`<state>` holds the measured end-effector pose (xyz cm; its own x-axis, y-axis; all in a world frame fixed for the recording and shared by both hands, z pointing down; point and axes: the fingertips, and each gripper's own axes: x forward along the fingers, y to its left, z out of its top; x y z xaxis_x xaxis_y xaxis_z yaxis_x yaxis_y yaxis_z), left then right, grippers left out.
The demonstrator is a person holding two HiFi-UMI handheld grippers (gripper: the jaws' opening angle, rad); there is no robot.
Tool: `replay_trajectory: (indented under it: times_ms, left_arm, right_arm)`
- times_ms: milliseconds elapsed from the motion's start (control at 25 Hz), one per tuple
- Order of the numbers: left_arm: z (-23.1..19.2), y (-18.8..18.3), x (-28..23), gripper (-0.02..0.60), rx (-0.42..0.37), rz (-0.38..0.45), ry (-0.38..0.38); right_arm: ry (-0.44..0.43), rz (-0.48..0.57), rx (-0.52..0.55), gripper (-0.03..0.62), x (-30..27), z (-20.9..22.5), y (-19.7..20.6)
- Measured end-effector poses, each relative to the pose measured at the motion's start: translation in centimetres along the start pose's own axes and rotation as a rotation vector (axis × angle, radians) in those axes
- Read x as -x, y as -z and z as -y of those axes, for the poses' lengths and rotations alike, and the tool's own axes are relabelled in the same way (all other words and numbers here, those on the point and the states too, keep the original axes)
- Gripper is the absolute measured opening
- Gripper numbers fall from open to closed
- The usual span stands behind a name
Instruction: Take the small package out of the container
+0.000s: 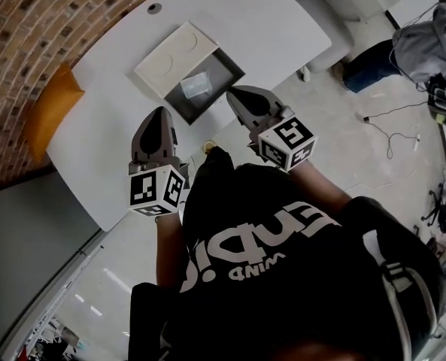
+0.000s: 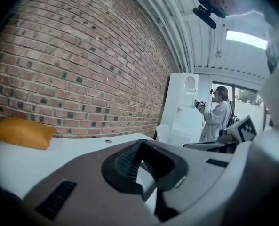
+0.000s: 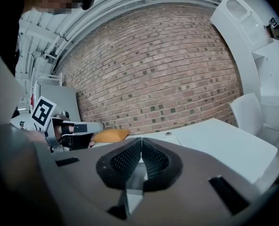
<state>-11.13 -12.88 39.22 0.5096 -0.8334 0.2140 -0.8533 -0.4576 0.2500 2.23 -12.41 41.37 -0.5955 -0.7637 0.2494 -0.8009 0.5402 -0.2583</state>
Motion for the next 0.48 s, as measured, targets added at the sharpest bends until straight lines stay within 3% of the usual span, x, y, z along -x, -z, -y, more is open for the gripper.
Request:
replay_trajectory:
  times_ms: [480]
  left_arm:
    - [-2.2,-1.1,-4.0,0.006,-0.009,-0.023,0.084]
  right_arm:
    - [0.058,0.008,0.022,0.000,-4.3,1.8,-1.5]
